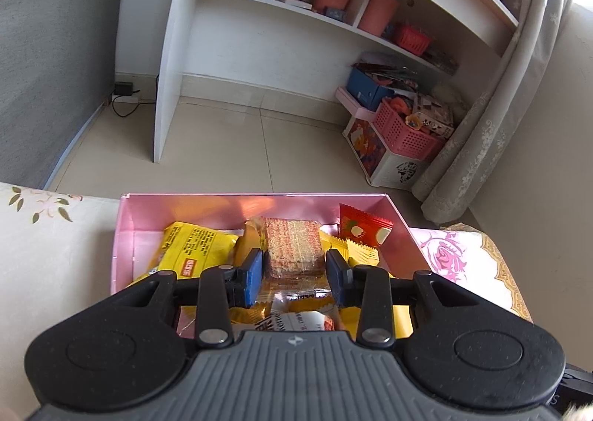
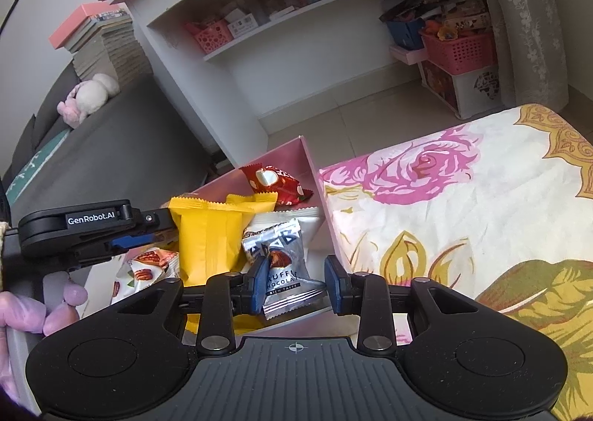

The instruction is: Organize snacks

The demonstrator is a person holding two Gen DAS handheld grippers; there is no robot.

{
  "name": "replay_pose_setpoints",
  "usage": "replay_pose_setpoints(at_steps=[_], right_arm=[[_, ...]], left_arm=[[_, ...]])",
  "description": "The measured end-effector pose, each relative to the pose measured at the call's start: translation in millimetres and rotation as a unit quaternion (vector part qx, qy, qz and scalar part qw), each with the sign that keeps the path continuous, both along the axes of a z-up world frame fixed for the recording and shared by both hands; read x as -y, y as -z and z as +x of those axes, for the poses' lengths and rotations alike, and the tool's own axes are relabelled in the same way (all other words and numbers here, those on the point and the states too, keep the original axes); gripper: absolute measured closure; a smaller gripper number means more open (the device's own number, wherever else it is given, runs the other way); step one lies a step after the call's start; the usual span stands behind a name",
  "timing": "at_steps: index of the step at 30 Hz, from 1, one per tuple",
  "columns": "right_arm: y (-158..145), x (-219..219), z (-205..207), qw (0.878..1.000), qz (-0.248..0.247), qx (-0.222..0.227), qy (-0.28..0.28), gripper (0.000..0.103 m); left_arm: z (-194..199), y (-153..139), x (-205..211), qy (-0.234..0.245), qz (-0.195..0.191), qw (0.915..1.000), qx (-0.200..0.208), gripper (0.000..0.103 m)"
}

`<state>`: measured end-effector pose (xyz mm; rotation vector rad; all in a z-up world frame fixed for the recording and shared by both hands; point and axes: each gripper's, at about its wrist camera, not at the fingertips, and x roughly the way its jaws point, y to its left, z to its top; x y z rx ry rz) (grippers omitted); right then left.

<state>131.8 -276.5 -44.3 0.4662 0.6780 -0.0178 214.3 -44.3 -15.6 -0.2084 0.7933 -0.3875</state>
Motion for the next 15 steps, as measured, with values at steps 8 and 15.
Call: replay_pose_setpoints(at_steps=[8,15], right_arm=[[-7,-1,-2,1.000,0.021,0.004,-0.001,0.048],[-20,-3,-17,1.000,0.024,0.008,-0.005,0.032]], left_arm=[[-9,-11,-7,-0.020,0.009,0.9996,0.017,0.038],[-35,-29,-22,-0.024,0.022,0.9992,0.022,0.028]])
